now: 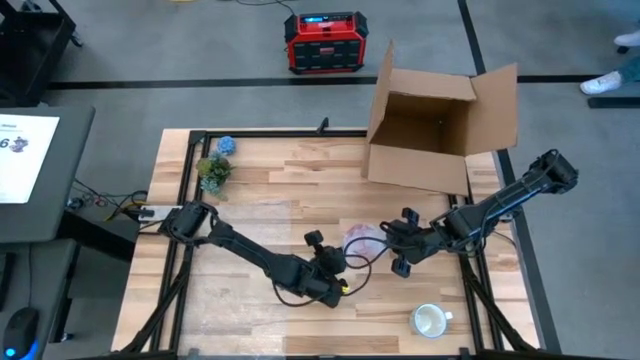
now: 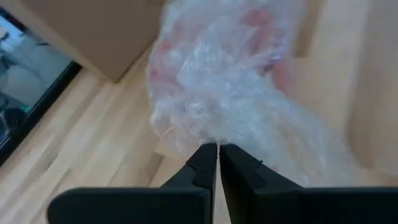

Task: Wrap mug
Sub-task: Wrap the red mug in the right bubble wrap

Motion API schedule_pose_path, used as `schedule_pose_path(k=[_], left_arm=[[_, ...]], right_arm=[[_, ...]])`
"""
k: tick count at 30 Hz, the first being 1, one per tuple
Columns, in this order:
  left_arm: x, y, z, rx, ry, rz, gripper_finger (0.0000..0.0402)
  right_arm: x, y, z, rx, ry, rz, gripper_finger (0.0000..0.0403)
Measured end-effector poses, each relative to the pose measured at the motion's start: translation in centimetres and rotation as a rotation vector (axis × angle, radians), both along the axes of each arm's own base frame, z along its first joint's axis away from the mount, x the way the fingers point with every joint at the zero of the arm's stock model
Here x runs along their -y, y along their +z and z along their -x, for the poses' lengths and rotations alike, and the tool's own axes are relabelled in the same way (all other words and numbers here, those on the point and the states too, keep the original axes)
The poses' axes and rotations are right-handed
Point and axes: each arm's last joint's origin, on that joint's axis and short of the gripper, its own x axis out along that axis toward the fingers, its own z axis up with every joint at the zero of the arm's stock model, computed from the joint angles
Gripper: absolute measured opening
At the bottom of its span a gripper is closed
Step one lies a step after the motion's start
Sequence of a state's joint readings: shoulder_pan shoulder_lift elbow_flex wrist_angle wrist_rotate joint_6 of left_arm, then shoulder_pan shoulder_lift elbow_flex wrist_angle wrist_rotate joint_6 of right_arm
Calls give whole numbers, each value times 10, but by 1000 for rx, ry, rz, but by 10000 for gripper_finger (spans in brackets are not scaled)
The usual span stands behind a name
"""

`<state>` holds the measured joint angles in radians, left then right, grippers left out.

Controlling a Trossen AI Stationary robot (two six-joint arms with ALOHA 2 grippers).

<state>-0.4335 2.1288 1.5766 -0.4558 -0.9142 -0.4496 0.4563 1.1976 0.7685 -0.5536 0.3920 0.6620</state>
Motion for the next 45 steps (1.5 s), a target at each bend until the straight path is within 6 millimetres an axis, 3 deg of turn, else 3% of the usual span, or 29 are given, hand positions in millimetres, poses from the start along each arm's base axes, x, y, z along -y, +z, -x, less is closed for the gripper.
schedule_pose_path(k=[6,15,23,29,34,39,45], left_arm=[[10,32,-5,-22,-49,45,0],[-17,39,-19,-51,-45,9,0],[-9,81,-35,6,-296,217,0],[-22,94,-51,138,-350,202,0],[-48,86,-59,134,-277,216,0],[-73,54,-59,117,-176,271,0],[-81,28,-52,104,-138,371,0]], right_arm=[[-1,1,-1,16,-6,-14,0],[-1,2,-2,28,-13,-25,0],[1,2,-3,29,-22,-25,0],[1,2,-3,32,-23,-28,0],[0,2,-3,33,-24,-29,0],[0,2,-2,30,-21,-27,0],[0,2,-3,31,-21,-28,0]])
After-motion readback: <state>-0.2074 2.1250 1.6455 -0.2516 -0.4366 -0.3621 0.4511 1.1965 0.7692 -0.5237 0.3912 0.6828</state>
